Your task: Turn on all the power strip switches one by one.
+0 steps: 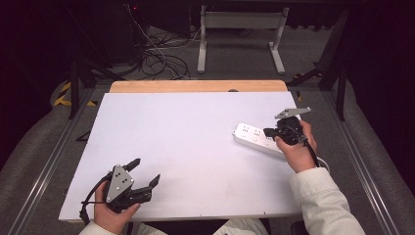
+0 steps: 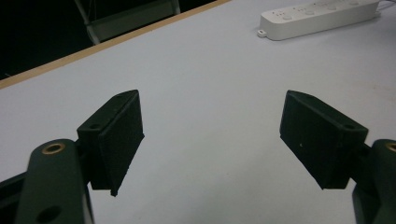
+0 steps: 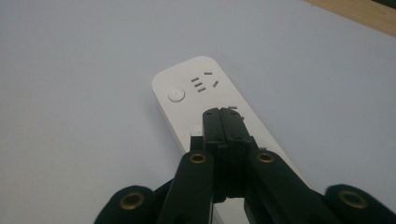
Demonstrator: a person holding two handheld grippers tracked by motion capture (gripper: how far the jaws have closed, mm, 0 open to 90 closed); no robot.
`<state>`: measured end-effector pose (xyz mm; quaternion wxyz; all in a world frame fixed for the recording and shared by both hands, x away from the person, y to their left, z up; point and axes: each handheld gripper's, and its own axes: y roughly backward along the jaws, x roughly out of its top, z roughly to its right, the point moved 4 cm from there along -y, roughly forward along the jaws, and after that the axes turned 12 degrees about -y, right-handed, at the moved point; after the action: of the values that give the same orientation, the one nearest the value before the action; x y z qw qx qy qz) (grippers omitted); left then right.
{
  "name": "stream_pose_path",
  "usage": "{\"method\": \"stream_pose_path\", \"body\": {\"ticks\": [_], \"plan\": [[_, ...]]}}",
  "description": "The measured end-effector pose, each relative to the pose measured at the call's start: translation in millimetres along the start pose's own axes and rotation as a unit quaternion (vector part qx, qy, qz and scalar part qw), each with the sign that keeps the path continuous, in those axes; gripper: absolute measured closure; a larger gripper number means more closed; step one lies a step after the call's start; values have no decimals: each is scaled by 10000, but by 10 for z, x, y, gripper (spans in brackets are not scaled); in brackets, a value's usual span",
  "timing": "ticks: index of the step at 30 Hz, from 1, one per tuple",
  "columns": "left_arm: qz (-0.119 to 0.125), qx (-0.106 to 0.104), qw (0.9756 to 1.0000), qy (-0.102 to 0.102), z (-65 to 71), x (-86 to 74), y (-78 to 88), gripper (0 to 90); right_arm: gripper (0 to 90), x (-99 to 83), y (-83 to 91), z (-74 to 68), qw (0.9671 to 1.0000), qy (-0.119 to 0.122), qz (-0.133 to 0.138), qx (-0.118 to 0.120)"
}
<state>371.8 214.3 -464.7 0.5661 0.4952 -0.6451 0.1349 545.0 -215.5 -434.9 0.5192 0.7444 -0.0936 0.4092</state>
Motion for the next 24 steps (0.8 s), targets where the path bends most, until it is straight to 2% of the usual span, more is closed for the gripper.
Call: {"method": "stream_pose_path", "body": {"ticks": [6, 11, 24], "plan": [[-2, 18, 10000, -39, -11, -1, 1, 218, 900, 37, 8, -28, 10000, 55, 6, 4], [6, 15, 10000, -42, -4, 3, 5, 218, 900, 66, -23, -65, 9999, 37, -27, 102], [9, 17, 10000, -40, -10, 1, 5, 217, 900, 38, -322, -114, 9992, 193, -323, 96]]}}
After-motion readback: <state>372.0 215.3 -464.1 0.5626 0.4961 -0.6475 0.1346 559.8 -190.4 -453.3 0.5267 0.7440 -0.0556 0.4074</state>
